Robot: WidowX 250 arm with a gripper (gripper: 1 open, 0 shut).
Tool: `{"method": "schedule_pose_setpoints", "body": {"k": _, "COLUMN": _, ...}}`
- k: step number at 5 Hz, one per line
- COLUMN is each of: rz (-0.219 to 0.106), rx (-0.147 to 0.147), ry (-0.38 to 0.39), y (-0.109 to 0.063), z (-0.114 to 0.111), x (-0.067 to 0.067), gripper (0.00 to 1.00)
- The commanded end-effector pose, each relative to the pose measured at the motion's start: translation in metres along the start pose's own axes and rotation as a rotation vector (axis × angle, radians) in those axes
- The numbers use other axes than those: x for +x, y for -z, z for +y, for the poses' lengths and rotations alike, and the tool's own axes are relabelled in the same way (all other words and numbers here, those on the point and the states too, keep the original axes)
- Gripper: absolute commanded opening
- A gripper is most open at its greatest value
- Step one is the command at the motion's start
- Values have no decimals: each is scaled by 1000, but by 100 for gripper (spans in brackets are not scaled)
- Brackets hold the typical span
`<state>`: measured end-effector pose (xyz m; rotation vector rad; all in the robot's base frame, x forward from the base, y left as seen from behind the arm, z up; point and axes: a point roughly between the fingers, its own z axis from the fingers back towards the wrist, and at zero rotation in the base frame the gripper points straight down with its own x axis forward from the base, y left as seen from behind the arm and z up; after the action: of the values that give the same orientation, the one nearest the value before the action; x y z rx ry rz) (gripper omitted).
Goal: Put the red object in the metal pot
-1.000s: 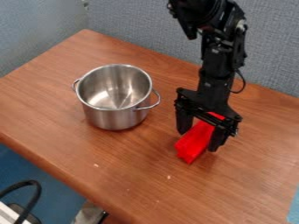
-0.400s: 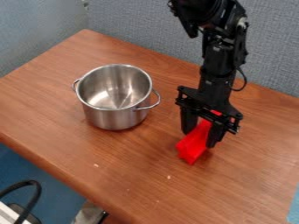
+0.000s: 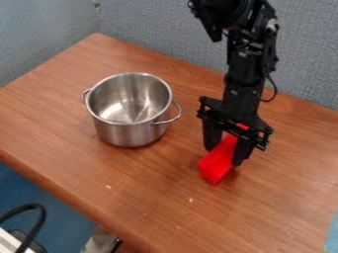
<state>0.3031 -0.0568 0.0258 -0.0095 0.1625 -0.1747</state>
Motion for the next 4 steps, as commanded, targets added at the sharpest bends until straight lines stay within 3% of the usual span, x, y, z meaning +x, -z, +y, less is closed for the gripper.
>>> {"method": "schedule_pose_setpoints", "body": {"k": 1, "rz": -88, "rx": -5, "ry": -16, "y": -29, "z": 5, "x": 3, "gripper": 0}}
{"method": "schedule_pose_setpoints", "body": {"k": 3, "rz": -100, "rx": -12, "ry": -36, "y": -38, "z": 10, "x": 0, "gripper": 0}}
{"method": "schedule_pose_setpoints", "body": {"k": 4, "rz": -127, "rx": -21, "ry": -77, "y": -53, "z": 16, "x": -3, "gripper": 0}}
